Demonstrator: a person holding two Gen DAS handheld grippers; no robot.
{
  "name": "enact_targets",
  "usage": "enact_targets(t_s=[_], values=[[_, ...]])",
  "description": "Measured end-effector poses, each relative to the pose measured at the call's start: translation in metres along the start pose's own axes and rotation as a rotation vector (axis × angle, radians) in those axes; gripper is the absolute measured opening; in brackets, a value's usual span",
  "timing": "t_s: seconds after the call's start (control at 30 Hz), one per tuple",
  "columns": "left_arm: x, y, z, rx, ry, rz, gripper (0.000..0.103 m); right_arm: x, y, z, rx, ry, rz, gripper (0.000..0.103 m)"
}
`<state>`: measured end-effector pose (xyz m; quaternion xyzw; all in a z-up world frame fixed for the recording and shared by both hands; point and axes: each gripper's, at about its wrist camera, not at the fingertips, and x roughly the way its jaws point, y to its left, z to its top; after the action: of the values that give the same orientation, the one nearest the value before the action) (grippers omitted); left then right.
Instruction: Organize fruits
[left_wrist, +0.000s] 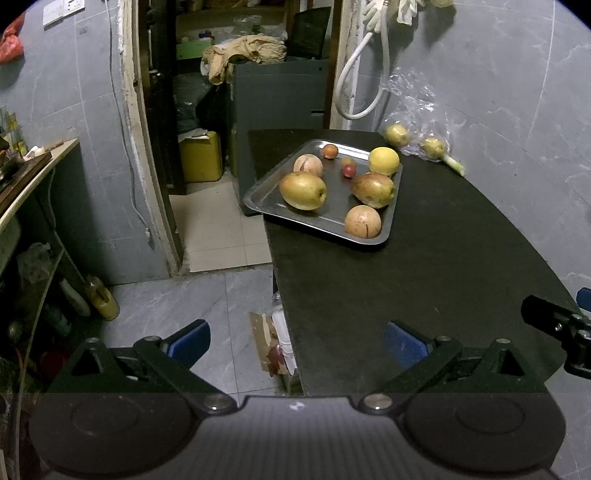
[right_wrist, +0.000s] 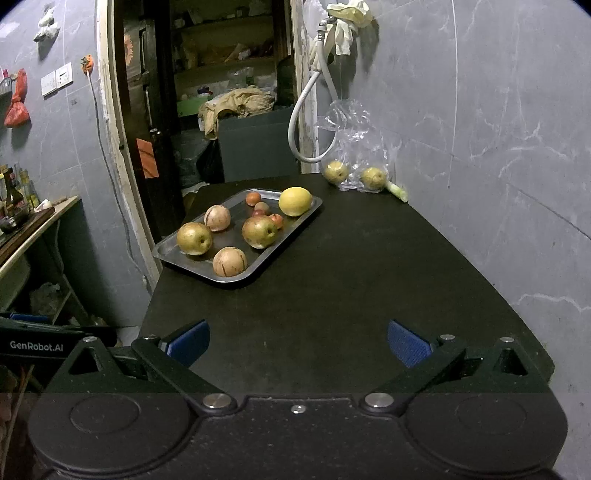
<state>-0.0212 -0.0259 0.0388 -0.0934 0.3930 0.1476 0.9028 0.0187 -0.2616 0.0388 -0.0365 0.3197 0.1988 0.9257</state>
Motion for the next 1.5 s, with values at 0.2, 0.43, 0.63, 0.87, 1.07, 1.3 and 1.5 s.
enact_targets(t_s=[0.2,0.43,0.63,0.87,1.07,1.3,1.5], values=[[0.000,-0.002,-0.002,0.002,0.005,-0.003,0.102,0.000,0.000,-0.001,0.000,0.006,0.000,0.102],[0.000,-0.003,-0.002,0.004,0.005,-0.003,0.102,-0.001,0.000,-0.003,-0.002,0.009,0.002,0.102],[0.000,-0.005,-0.004,0.011,0.007,-0.003,0.102,-0.001,0.000,-0.003,0.000,0.009,0.001,0.102],[-0.001,-0.004,-0.005,0.012,0.007,-0.003,0.102,-0.001,0.001,-0.003,0.000,0.010,0.005,0.102],[-0.002,0.000,-0.006,0.000,0.015,-0.009,0.102,-0.002,0.002,-0.005,-0.004,0.012,0.008,0.102],[-0.003,0.004,-0.006,-0.002,0.016,-0.010,0.102,-0.001,0.002,-0.005,-0.004,0.014,0.008,0.102],[-0.003,0.005,-0.006,-0.005,0.018,-0.009,0.102,-0.002,0.003,-0.005,-0.004,0.014,0.009,0.102]])
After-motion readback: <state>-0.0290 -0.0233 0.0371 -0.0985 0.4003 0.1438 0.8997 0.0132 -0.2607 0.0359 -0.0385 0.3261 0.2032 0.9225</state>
